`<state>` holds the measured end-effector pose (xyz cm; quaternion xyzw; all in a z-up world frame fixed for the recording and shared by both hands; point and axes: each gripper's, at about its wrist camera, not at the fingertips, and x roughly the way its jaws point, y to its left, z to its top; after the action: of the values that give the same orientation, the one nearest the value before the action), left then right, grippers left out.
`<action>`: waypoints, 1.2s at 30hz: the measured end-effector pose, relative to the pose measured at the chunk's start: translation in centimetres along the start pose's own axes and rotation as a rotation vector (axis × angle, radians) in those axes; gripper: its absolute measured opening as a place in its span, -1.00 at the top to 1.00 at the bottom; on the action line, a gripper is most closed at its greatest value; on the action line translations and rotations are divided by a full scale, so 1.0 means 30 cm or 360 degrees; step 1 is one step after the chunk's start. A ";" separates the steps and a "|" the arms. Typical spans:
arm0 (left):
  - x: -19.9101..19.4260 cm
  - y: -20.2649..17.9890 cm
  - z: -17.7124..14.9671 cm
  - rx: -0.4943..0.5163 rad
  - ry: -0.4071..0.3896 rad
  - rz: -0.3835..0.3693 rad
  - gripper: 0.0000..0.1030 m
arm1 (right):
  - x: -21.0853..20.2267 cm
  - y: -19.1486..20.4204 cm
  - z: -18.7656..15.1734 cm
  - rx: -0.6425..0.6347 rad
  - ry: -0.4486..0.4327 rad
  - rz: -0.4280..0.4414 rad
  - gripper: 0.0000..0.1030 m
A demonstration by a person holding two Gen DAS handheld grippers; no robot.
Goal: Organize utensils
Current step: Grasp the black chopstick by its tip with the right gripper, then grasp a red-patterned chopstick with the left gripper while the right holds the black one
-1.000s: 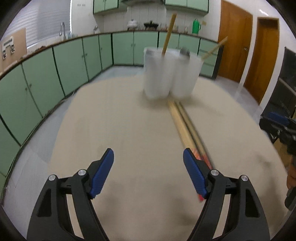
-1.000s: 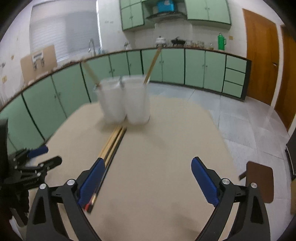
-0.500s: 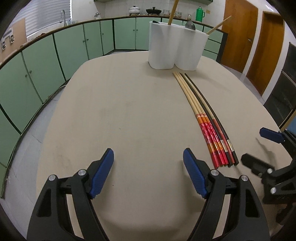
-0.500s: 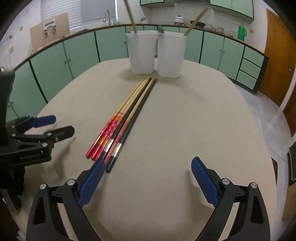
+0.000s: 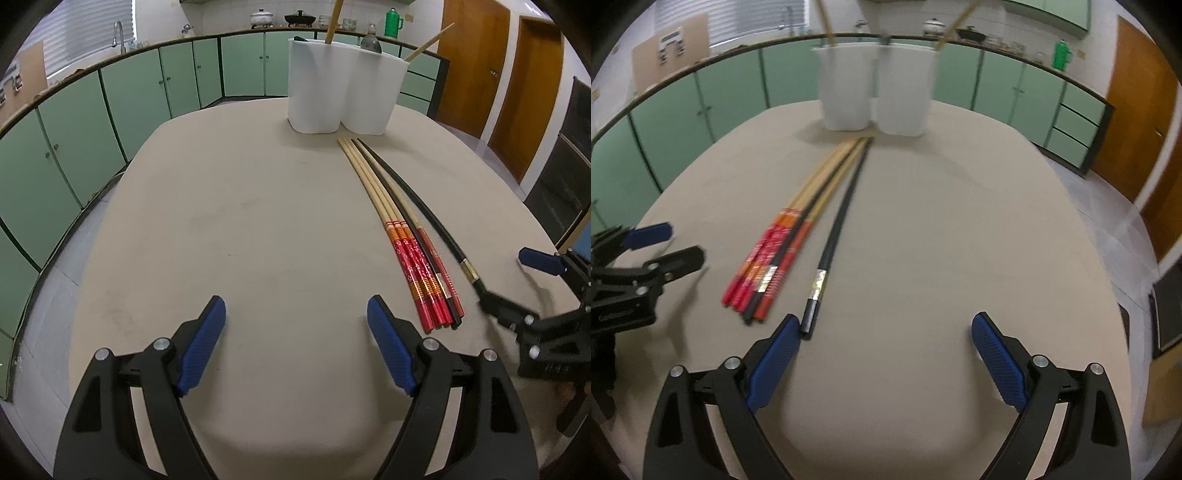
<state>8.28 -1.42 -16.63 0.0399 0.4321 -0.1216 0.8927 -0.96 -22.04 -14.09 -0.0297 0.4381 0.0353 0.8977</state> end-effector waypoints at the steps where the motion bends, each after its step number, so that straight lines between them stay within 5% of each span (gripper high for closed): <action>1: -0.001 -0.001 -0.002 0.0000 0.0000 -0.0002 -0.51 | -0.002 -0.008 -0.001 0.0013 -0.0006 0.0015 -0.75; 13: -0.010 -0.030 -0.014 0.0006 0.0004 -0.0021 -0.54 | -0.007 0.054 -0.008 -0.0053 -0.0046 0.0145 0.18; 15: -0.013 -0.039 -0.017 0.0007 0.0006 -0.0033 -0.54 | -0.009 0.065 -0.007 -0.0074 -0.0054 0.0164 0.55; 18: -0.017 -0.053 -0.017 0.0014 0.0008 -0.0058 -0.54 | -0.009 0.074 -0.006 -0.0095 -0.0057 0.0195 0.84; 26: -0.017 -0.121 -0.015 0.0068 0.0024 -0.0153 -0.54 | -0.011 -0.001 -0.004 -0.0003 -0.0056 0.0151 0.87; 36: 0.017 -0.147 -0.015 0.0098 0.0068 -0.0093 -0.55 | -0.007 -0.045 -0.007 0.0044 -0.0053 0.0158 0.87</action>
<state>7.13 -5.71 -17.16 0.0574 0.4482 -0.1601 0.8776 -1.14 -23.41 -14.02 0.0049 0.4245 0.0742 0.9024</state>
